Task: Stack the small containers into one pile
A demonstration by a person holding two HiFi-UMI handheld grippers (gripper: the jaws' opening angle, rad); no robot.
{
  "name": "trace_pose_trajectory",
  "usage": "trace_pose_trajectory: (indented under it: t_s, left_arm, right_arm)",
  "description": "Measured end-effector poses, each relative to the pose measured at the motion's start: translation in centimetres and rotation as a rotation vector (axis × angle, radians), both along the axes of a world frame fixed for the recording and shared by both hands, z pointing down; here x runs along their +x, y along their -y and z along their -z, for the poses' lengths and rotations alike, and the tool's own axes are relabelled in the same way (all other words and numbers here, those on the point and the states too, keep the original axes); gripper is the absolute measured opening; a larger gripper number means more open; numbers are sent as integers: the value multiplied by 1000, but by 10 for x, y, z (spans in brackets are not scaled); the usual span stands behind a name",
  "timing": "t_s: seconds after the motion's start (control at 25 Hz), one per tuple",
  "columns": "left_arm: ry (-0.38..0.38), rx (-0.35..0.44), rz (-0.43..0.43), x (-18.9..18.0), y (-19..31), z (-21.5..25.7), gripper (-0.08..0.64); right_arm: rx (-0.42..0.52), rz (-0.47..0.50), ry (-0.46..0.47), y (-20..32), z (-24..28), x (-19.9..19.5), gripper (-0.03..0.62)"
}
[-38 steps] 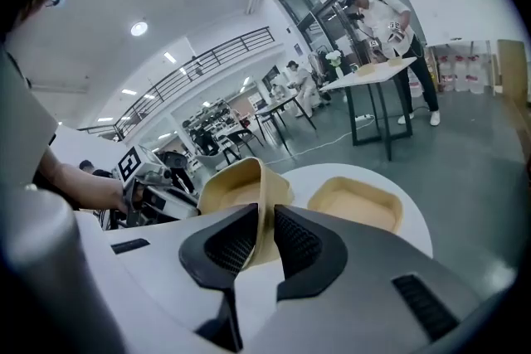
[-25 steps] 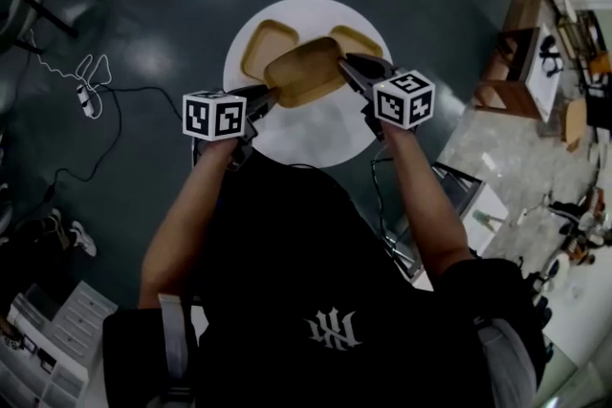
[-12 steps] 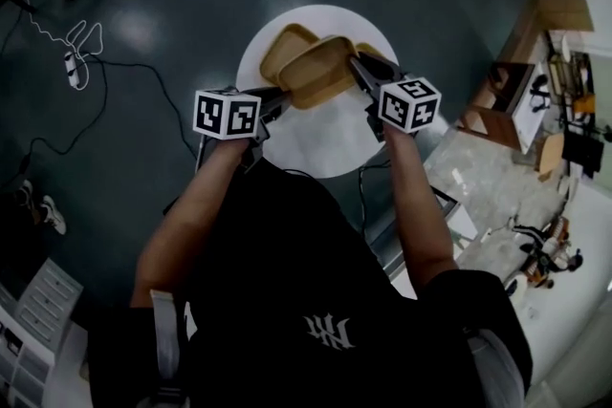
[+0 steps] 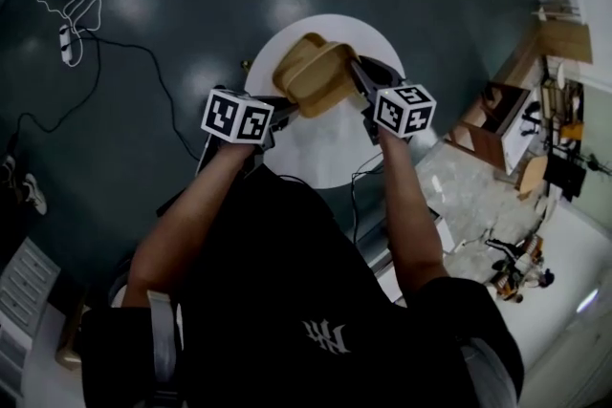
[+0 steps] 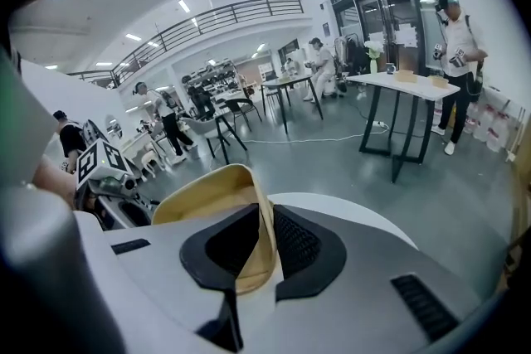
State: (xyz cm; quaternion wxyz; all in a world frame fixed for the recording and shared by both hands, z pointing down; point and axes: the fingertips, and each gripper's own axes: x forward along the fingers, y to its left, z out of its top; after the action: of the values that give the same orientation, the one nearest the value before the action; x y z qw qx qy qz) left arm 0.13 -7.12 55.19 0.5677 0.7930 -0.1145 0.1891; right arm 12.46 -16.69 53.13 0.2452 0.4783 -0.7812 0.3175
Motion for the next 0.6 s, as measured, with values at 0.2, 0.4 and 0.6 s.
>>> trace_pose_trajectory:
  t_s: [0.2,0.4,0.6]
  left_arm:
    - [-3,-49,3,-2,2,-14,74]
    - [-8,-74,-8,1,0,-20,75]
    - [-5,-97,-2,-4,5,-28,75]
  right_arm:
    - [-31,9,-14,10,-18,-6,77]
    - [-63,12,-26,16,-33,-7,77]
    - [-86,24,-36,24,-44,-14,77]
